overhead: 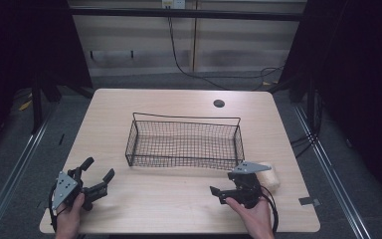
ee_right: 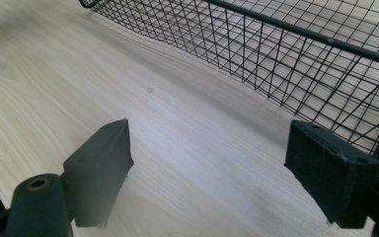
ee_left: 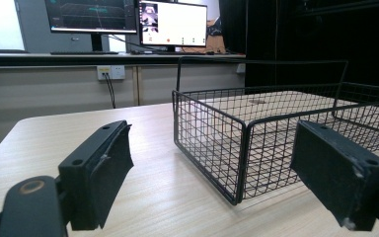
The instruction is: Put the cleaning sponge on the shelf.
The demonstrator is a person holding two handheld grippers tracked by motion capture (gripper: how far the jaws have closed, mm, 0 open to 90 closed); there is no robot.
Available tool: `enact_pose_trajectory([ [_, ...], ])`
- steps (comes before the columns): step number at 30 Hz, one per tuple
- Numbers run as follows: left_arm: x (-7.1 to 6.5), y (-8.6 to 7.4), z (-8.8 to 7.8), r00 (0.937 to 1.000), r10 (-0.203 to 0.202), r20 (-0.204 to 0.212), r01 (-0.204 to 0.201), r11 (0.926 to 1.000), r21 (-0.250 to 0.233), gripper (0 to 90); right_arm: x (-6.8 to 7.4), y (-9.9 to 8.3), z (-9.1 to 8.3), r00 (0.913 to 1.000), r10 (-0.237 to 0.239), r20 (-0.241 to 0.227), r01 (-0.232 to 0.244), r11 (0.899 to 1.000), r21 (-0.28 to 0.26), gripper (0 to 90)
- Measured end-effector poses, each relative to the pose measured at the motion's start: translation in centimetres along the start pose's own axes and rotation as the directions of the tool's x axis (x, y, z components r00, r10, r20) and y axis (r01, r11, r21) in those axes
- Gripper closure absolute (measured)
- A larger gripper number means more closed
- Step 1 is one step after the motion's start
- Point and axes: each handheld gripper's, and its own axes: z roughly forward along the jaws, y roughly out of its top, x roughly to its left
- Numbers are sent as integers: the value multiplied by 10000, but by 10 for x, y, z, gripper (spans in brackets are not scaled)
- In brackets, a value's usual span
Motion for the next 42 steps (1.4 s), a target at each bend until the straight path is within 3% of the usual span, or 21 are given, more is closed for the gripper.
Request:
enact_pose_trajectory([
  [7,0,0,0,10000,-6,-14,6,10000,-54,155,-1,1,1,9992,224,-336,-210,9990,405,191],
  [8,0,0,0,10000,-7,-19,7,10000,-50,155,0,2,0,9983,206,-540,-186,9991,385,257],
  [12,0,0,0,10000,9,-17,-9,10000,-28,155,0,5,-2,9949,363,-942,-316,9982,509,292],
  [19,0,0,0,10000,-34,3,34,10000,-61,155,0,11,-4,9929,585,-1034,-461,9919,1181,326],
  [24,0,0,0,10000,3,-10,-3,10000,-38,155,1,17,-8,9891,890,-1169,-664,9806,1842,349],
  [27,0,0,0,10000,-28,-6,28,10000,-56,155,2,19,-10,9906,796,-1114,-572,9798,1917,346],
  [29,0,0,0,10000,-33,12,33,10000,-50,155,0,20,-11,9900,988,-1008,-778,9778,1945,267],
  [35,0,0,0,10000,9,8,-9,10000,-17,155,-4,25,-20,9870,1151,-1118,-960,9819,1634,235],
  [42,0,0,0,10000,-22,-8,22,10000,-53,155,-11,26,-30,9883,1249,-873,-1121,9840,1384,212],
])
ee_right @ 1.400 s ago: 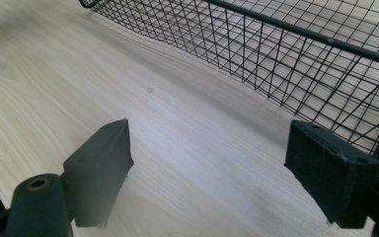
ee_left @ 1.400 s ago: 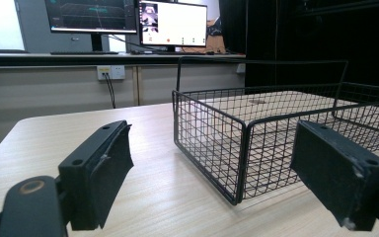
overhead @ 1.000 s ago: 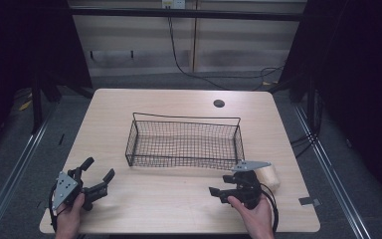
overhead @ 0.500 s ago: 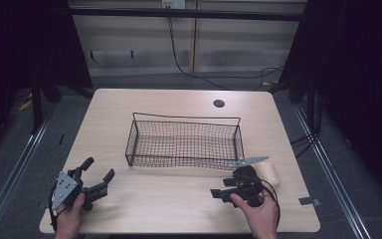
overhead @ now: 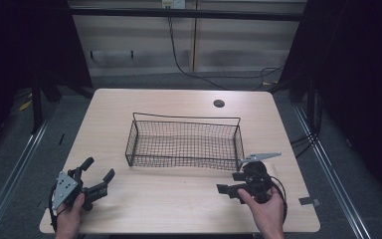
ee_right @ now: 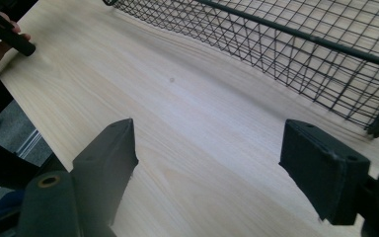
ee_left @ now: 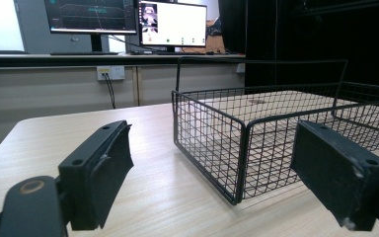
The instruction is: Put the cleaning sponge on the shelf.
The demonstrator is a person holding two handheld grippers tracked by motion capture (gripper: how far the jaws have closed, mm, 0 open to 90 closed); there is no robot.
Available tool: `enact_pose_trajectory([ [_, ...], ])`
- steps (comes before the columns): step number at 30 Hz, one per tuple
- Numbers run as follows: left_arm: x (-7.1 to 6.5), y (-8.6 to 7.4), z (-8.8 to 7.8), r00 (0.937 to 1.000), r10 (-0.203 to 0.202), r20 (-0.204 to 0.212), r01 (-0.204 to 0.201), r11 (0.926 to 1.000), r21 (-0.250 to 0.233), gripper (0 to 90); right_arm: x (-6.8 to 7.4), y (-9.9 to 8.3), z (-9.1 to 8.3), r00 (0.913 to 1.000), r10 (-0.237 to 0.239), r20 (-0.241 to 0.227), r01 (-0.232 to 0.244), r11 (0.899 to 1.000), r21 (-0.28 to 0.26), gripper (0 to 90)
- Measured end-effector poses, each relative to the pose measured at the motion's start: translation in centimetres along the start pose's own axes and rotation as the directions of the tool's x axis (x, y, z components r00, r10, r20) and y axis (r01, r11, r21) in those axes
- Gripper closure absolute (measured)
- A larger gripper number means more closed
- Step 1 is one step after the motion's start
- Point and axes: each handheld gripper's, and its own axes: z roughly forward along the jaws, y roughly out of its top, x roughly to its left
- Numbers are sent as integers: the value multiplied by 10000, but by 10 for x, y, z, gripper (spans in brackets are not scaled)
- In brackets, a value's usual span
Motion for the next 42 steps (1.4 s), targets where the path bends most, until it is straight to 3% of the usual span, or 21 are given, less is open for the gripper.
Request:
enact_pose_trajectory([
  [16,0,0,0,10000,-28,-24,28,10000,35,155,-18,3,-21,9986,410,347,-403,9990,-218,176],
  [21,0,0,0,10000,27,-1,-27,10000,18,155,-19,4,-24,9973,368,631,-364,9993,-72,195],
  [26,0,0,0,10000,24,-8,-24,10000,20,155,-20,7,-25,9981,362,506,-365,9993,60,209],
  [34,0,0,0,10000,40,-23,-40,10000,31,155,-32,13,-37,9945,658,813,-668,9977,99,243],
  [39,0,0,0,10000,17,-25,-17,10000,11,155,-42,17,-47,9855,799,1498,-872,9953,428,257],
  [42,0,0,0,10000,19,-28,-19,10000,10,155,-50,18,-48,9839,995,1484,-1115,9909,752,249],
])
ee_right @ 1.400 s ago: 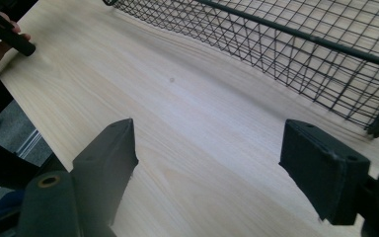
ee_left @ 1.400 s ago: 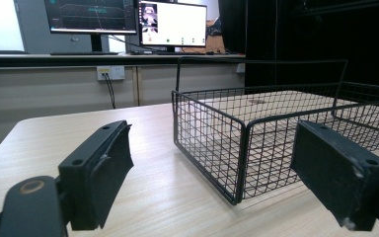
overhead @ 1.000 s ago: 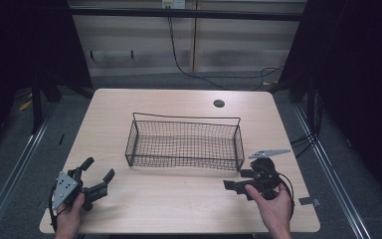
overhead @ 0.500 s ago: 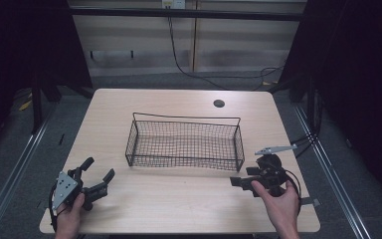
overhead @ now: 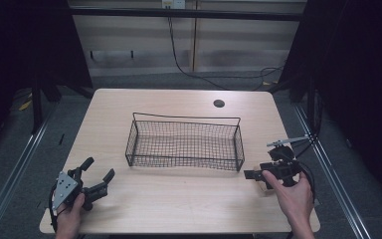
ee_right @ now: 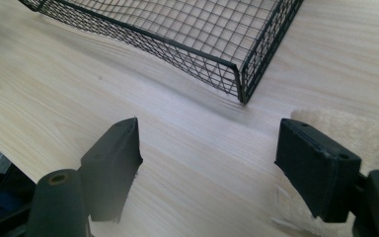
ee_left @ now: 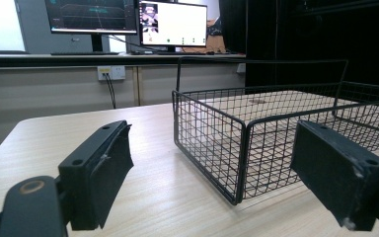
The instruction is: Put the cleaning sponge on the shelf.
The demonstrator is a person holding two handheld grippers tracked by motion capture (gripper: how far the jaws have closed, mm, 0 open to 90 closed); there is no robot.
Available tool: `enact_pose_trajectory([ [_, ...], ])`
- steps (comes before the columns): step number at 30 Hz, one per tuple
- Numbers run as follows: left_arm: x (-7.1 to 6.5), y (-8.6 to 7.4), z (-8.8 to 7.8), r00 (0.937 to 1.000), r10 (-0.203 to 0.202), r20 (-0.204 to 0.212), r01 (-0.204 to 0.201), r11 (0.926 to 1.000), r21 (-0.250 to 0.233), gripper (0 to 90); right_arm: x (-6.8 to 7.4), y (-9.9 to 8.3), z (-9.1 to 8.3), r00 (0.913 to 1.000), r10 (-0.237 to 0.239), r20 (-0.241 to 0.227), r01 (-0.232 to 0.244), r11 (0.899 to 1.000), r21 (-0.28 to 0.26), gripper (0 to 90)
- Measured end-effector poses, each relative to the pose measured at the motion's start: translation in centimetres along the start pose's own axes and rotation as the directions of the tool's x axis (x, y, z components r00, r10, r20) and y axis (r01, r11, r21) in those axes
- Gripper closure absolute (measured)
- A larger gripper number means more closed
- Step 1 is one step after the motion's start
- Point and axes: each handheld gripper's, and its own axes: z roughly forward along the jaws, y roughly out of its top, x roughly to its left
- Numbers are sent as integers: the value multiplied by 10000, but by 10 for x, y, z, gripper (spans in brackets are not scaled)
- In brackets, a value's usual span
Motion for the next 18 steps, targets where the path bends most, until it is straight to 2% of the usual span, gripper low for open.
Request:
enact_pose_trajectory([
  [5,0,0,0,10000,-2,7,2,10000,6,155,-12,1,-3,9996,256,126,-257,9996,77,247],
  [11,0,0,0,10000,5,0,-5,10000,2,155,-22,1,-7,9980,409,486,-434,9976,530,245],
  [13,0,0,0,10000,-30,-46,30,10000,-11,155,-33,0,-7,9972,532,521,-568,9959,699,215],
  [15,0,0,0,10000,-27,-55,27,10000,-8,155,-37,0,-6,9972,525,533,-565,9954,768,208],
  [17,0,0,0,10000,-31,-52,31,10000,-8,155,-43,0,-8,9959,530,736,-599,9938,941,197],
  [18,0,0,0,10000,0,-9,0,10000,-3,155,-44,0,-9,9953,662,704,-729,9926,967,196],
])
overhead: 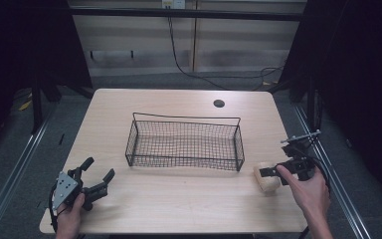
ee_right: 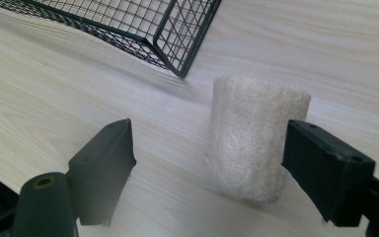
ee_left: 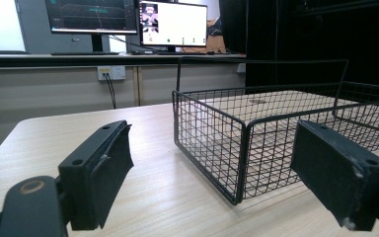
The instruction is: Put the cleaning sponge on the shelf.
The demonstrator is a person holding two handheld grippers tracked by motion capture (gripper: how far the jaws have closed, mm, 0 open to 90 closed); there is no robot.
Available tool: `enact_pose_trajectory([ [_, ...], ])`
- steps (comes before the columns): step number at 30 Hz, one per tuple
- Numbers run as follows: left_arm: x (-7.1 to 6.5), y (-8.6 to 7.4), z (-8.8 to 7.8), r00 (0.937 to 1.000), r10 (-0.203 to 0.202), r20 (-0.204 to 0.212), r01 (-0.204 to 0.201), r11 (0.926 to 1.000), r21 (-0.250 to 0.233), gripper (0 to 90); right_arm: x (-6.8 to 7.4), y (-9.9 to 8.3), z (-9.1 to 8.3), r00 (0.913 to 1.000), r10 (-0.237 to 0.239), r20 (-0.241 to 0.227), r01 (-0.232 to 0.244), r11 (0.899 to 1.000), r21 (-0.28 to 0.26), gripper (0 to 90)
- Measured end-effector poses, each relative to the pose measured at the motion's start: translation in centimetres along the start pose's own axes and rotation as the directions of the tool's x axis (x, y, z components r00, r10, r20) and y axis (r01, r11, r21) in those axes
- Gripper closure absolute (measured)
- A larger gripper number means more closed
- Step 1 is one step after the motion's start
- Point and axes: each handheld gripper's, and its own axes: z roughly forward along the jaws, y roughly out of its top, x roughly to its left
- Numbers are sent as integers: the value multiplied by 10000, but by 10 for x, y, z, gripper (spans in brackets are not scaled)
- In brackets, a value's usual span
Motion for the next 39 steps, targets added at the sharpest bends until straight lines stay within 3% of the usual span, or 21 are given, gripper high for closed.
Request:
enact_pose_trajectory([
  [7,0,0,0,10000,-25,-53,25,10000,-1,155,-10,0,6,9999,115,9,-115,9967,808,193],
  [17,0,0,0,10000,-20,-47,20,10000,7,155,-17,1,19,9996,273,108,-285,9892,1438,192],
  [19,0,0,0,10000,-20,-49,20,10000,6,155,-19,2,24,9993,327,184,-355,9833,1786,190],
  [26,0,0,0,10000,3,-62,-3,10000,12,155,-30,3,33,9983,572,140,-589,9742,2177,189],
  [39,0,0,0,10000,-24,-48,24,10000,2,155,-26,9,50,9981,298,536,-436,9595,2784,192],
])
